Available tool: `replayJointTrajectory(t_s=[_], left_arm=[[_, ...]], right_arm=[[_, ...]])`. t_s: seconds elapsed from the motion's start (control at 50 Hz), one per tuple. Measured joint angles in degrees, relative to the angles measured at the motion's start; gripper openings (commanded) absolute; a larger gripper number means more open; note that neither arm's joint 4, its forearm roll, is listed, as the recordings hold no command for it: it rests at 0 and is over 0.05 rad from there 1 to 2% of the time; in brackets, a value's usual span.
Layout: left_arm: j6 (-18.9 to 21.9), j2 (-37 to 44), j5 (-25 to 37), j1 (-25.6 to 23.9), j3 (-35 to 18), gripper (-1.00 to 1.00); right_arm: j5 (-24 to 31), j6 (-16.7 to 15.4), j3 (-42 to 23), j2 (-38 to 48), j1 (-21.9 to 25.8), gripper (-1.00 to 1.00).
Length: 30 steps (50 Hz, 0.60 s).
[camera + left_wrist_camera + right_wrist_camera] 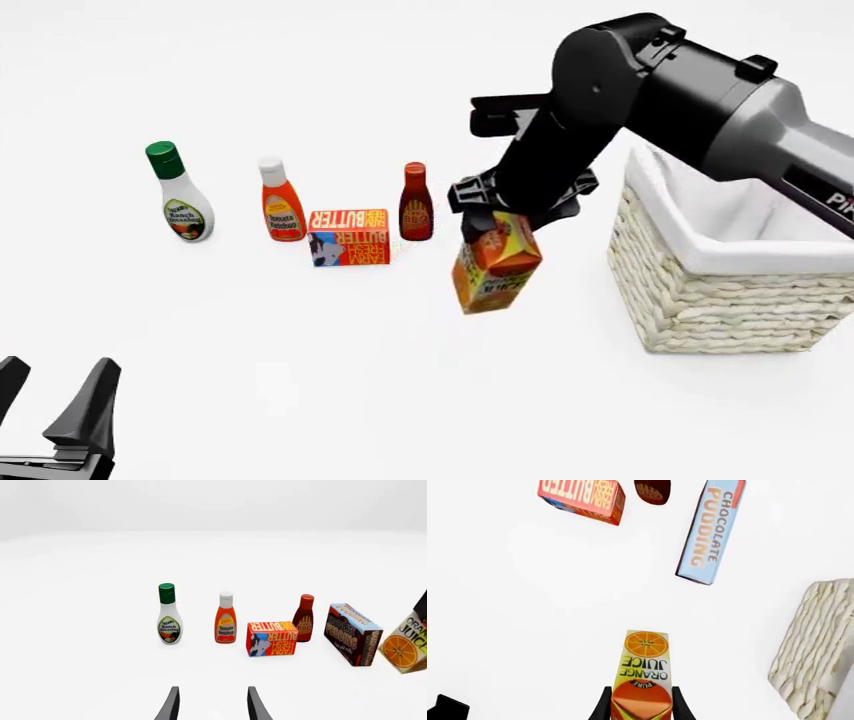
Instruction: Pick the orange juice and place it in the basket.
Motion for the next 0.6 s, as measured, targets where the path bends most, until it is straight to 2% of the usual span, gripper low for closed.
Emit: replayJointTrajectory(t_s=[0.6], left_arm=[[0.0,0.0,0.0,0.0,0.0,1.00]], right_arm=[[0.0,-10.2,-2.8,-5.8,-8.7,-1.00]])
